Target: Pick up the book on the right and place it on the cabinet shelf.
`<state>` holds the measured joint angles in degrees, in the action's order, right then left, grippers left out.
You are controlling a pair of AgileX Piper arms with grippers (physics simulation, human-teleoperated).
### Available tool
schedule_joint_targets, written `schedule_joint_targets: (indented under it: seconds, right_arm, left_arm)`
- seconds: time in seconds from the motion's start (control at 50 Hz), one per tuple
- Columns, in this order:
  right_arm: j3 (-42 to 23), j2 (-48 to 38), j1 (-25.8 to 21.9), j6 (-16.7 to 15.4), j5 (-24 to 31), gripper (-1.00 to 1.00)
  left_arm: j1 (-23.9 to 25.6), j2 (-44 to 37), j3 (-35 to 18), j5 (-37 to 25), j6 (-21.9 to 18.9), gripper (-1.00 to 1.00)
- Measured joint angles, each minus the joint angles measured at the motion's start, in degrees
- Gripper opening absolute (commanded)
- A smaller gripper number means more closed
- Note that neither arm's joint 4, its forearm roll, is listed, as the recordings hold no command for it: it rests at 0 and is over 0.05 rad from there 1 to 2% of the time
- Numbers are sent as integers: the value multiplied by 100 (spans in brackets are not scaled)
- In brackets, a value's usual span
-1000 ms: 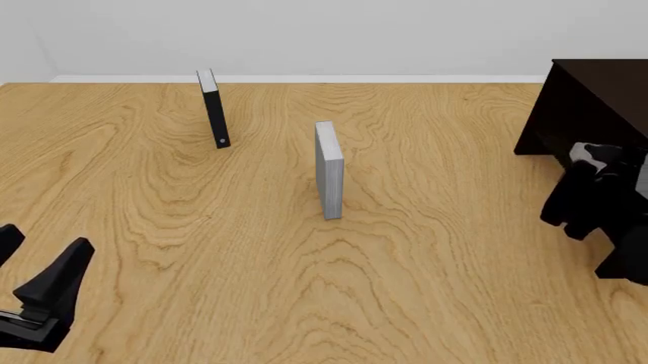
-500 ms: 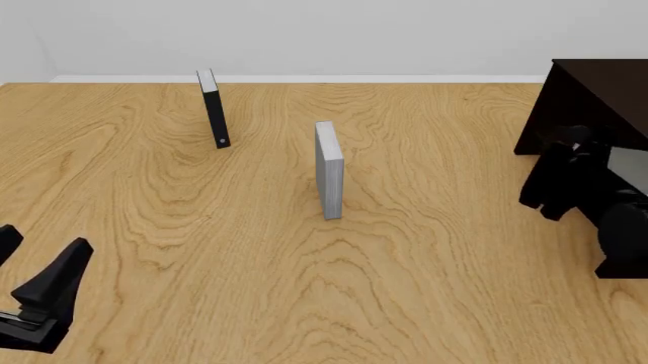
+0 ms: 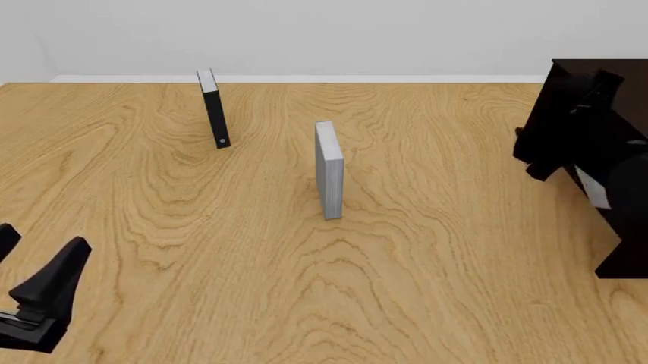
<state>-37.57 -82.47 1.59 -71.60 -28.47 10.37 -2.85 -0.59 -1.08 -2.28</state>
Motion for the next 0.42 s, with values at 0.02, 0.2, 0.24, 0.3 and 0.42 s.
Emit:
schedule_joint_targets:
  seconds: [0.02,0.2,0.24,0.3,0.42]
  right_arm:
    - [-29,54,-25,41,72,100]
    - [-295,571,-232,432,744,100]
    - [-346,684,-271,519,887,100]
    - [-404,858,-323,640,1090,100]
    - [-493,1208,-404,896,1469,100]
  left_arm:
    - [-1,-3,-2,4,-3,100]
    - [-16,-22,-20,28,-35,100]
    - [-18,-22,-23,29,-42,100]
    - [-23,-19,-27,28,-54,100]
    - [-41,-4,-39,15,-80,100]
